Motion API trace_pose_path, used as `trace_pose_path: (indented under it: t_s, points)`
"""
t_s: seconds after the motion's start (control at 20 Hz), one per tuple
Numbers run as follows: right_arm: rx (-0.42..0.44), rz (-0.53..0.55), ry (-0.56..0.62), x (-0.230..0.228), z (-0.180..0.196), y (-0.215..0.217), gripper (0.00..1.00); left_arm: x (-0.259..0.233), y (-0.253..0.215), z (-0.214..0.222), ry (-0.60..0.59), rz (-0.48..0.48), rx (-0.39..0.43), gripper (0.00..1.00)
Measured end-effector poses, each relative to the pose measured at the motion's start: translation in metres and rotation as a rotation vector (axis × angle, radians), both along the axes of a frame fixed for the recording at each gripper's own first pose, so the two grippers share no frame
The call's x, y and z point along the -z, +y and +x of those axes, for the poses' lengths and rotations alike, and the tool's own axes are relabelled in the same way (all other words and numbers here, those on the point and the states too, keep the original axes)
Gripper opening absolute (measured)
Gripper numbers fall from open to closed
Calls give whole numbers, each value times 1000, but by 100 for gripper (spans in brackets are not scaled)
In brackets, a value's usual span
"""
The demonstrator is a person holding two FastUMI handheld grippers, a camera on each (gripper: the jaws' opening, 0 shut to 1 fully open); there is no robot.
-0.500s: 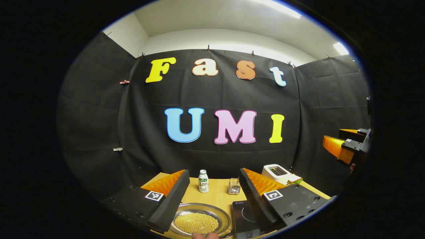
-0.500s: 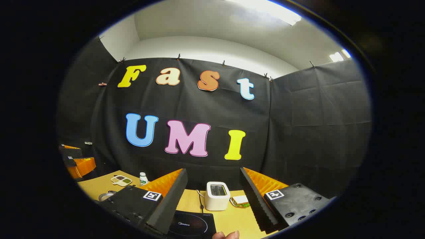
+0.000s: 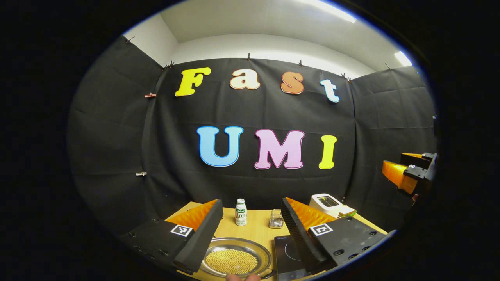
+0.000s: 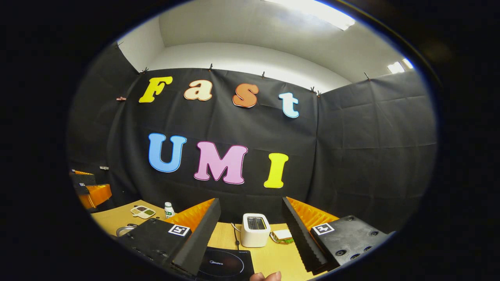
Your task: First push the handle of the pot to place it horizontally, then grasp the pot with both hands and set it on the induction cooktop.
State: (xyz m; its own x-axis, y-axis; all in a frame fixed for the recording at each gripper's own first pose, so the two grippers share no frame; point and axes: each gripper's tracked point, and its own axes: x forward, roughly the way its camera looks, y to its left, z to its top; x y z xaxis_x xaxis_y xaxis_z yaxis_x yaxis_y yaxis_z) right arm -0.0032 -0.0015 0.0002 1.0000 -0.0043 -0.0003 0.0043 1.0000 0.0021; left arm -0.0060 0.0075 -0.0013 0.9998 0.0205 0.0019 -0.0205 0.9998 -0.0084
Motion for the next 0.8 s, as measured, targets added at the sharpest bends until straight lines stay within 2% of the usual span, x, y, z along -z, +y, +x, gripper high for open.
trace_pose_path:
  t_s: [0.45, 0.6, 0.8]
  points:
    - [11, -2, 5, 4, 2, -3, 98, -1, -1, 1, -4, 19, 3, 93]
    - [14, -7, 2, 4, 2, -5, 98, -5, -7, 0, -14, 27, 27, 94]
    - [10, -12, 3, 3, 2, -4, 98, -8, -13, -2, -29, 13, 75, 29]
